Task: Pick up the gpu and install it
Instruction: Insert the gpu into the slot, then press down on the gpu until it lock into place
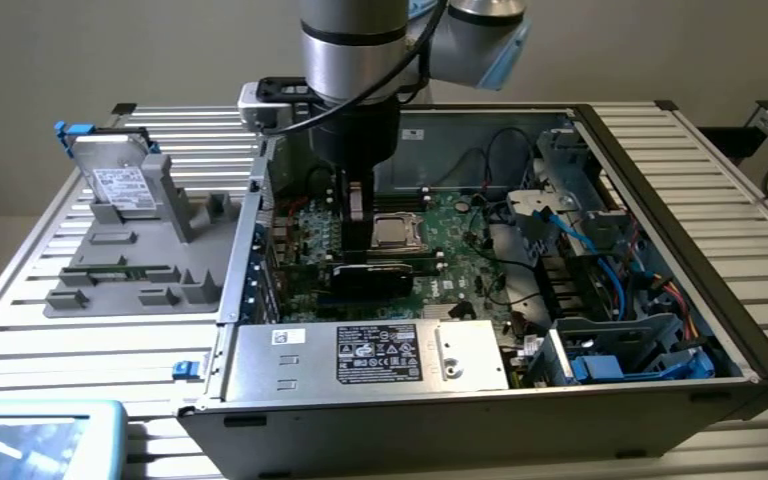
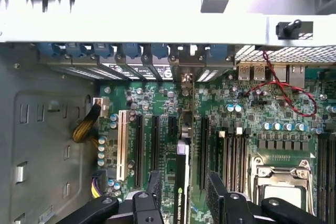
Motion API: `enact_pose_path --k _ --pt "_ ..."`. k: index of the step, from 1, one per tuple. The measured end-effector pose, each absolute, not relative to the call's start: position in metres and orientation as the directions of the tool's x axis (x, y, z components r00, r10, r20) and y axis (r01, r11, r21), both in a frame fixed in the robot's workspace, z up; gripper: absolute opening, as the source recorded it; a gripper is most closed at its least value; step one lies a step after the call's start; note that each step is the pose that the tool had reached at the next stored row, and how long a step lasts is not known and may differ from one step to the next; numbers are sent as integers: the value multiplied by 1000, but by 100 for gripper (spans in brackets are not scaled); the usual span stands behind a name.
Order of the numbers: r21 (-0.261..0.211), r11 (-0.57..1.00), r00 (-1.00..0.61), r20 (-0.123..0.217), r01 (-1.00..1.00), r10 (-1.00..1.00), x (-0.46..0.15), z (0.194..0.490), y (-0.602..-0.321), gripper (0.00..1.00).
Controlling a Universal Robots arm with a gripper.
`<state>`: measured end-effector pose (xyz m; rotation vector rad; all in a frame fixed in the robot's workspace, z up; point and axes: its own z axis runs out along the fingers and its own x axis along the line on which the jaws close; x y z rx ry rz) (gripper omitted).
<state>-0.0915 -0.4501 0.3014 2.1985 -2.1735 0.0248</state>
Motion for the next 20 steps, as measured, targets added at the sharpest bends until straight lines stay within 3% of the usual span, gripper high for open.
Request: enact_pose_path --k 16,20 --pt "24 -11 12 47 -1000 -999 -92 304 -450 46" --pt "24 -11 12 47 -1000 -999 -92 304 -450 27"
